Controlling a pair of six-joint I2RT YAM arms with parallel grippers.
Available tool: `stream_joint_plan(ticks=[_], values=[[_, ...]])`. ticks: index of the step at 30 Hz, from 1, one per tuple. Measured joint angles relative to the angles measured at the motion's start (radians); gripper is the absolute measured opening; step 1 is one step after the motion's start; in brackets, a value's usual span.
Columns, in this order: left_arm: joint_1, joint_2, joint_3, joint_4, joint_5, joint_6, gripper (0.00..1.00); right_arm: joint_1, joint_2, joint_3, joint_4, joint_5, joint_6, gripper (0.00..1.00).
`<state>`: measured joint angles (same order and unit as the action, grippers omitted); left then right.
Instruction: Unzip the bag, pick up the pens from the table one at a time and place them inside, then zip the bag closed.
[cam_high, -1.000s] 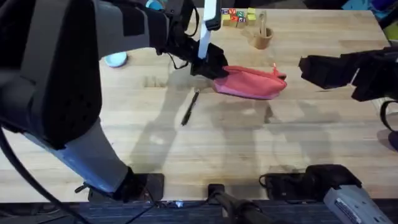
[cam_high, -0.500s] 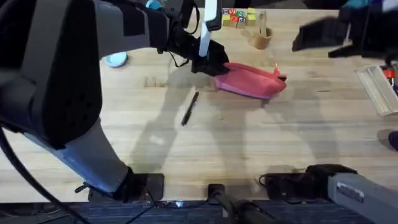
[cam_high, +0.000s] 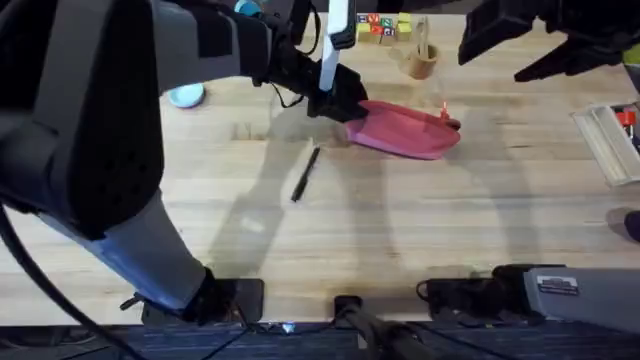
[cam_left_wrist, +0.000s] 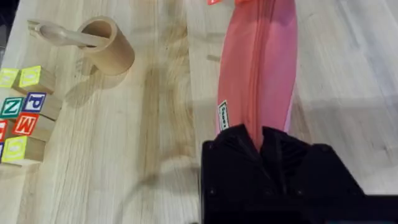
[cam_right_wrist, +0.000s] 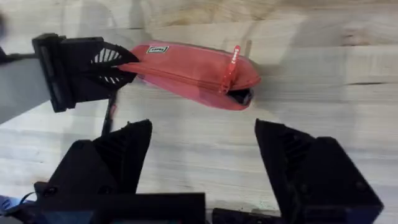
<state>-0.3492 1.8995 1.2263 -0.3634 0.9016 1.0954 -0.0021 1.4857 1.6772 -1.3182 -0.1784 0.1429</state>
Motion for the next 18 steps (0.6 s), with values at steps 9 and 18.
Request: stream_joint_plan(ticks=[9,18], values=[[0.004,0.0,0.0,-0.007,0.0,0.0,0.042,0.0,0.0,0.003,-0.028,-0.002,0.011,0.996],[0.004,0.0,0.0,-0.012,0.0,0.0,0.042,0.0,0.0,0.003,-0.02,-0.002,0.045,0.997]])
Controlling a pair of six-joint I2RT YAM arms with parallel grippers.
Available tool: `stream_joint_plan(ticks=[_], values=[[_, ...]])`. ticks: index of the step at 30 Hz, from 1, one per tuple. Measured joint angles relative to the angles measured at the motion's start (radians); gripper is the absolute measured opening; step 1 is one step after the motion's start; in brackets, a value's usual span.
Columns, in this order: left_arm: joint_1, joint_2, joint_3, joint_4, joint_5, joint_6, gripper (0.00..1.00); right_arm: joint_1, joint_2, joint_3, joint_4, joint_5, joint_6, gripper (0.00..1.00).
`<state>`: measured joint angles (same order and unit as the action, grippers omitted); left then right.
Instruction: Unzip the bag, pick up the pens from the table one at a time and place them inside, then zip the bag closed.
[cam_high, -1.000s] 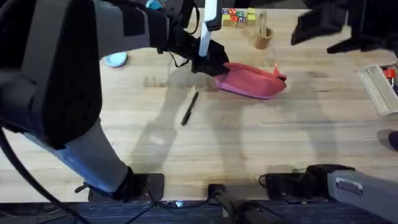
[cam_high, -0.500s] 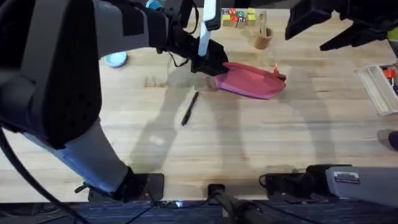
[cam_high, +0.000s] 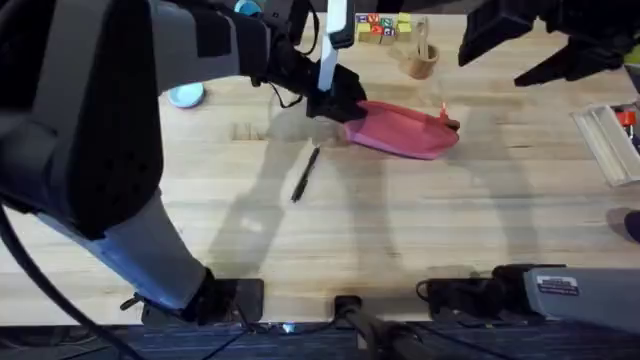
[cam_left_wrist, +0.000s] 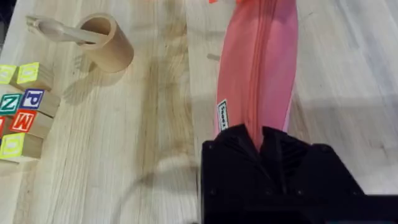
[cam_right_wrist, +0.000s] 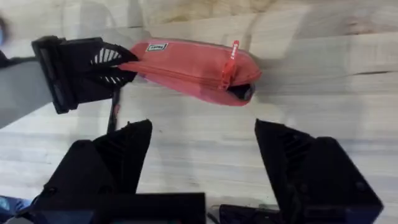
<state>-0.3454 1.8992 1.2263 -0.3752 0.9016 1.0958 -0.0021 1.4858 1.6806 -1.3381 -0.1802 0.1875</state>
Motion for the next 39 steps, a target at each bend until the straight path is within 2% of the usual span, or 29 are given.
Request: stream_joint_plan(ticks=[12,30,39], values=[[0.0,0.0,0.0,-0.002,0.0,0.0,0.042,0.002,0.0,-0.011,0.057,0.053,0.0,0.997],[0.0,0.0,0.0,-0.002,0.0,0.0,0.042,0.002,0.02,-0.229,0.207,0.064,0.035,0.996],[0.0,0.0,0.0,-0.002,0.0,0.0,0.042,0.003,0.106,-0.253,0.284,0.064,0.056,0.997]])
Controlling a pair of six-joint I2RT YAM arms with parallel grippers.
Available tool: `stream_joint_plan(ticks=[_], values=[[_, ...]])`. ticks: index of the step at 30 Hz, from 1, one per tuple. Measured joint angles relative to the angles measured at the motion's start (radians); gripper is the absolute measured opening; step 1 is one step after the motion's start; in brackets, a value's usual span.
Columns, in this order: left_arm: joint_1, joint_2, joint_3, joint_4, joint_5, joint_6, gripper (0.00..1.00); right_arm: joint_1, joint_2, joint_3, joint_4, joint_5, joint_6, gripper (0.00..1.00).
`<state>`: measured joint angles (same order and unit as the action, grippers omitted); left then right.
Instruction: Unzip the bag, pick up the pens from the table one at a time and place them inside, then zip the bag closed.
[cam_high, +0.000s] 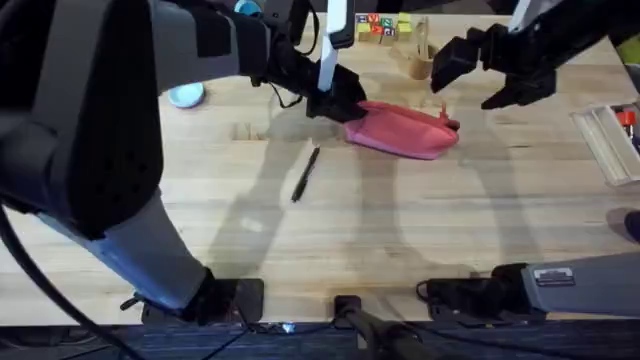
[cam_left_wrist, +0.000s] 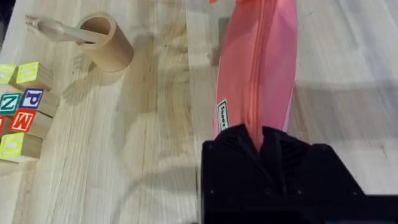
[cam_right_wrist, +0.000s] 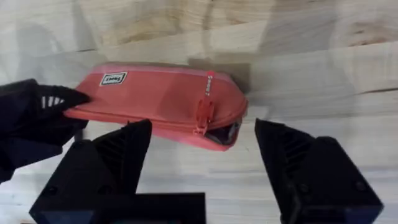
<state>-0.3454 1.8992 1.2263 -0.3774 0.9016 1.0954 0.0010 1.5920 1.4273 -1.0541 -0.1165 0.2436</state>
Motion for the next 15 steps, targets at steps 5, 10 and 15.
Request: stream_joint_plan(ticks=[5,10,15], values=[[0.0,0.0,0.0,0.0,0.0,0.0,0.041,0.012,0.055,0.0,0.016,0.0,0.004,0.996],[0.0,0.0,0.0,0.0,0.0,0.0,0.043,0.034,0.117,0.0,0.024,0.0,0.011,0.997],[0.0,0.0,0.0,0.0,0.0,0.0,0.042,0.051,0.167,0.0,0.026,0.0,0.018,0.996]])
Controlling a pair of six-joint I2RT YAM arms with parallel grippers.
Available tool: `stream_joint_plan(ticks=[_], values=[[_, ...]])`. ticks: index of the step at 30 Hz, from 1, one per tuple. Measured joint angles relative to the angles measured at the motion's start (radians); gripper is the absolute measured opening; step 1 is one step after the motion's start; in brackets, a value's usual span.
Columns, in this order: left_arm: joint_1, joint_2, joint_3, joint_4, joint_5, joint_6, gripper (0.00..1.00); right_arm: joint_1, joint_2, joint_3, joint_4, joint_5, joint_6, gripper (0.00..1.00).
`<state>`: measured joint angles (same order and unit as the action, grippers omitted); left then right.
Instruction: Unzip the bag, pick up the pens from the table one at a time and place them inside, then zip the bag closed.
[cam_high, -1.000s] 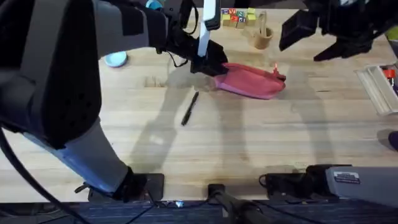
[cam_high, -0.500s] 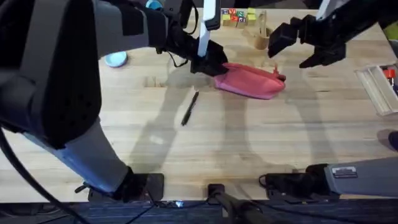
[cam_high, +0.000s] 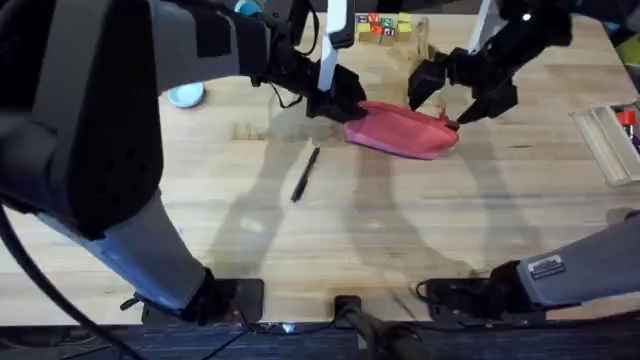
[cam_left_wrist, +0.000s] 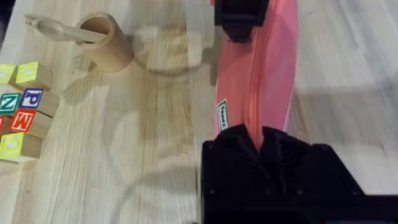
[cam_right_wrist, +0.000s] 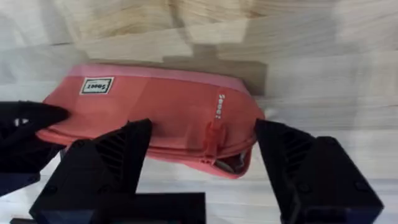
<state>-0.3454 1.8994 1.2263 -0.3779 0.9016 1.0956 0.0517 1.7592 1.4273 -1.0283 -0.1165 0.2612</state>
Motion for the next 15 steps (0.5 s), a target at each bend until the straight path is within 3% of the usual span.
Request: stream_joint_plan(ticks=[4,6,15], values=[[0.0,0.0,0.0,0.0,0.0,0.0,0.042,0.0,0.014,0.0,0.006,0.0,0.019,0.988],[0.0,0.0,0.0,0.0,0.0,0.0,0.042,0.0,0.015,0.0,0.011,0.001,0.025,0.934],[0.0,0.0,0.0,0.0,0.0,0.0,0.042,0.0,0.015,0.0,0.014,-0.019,0.036,0.461]])
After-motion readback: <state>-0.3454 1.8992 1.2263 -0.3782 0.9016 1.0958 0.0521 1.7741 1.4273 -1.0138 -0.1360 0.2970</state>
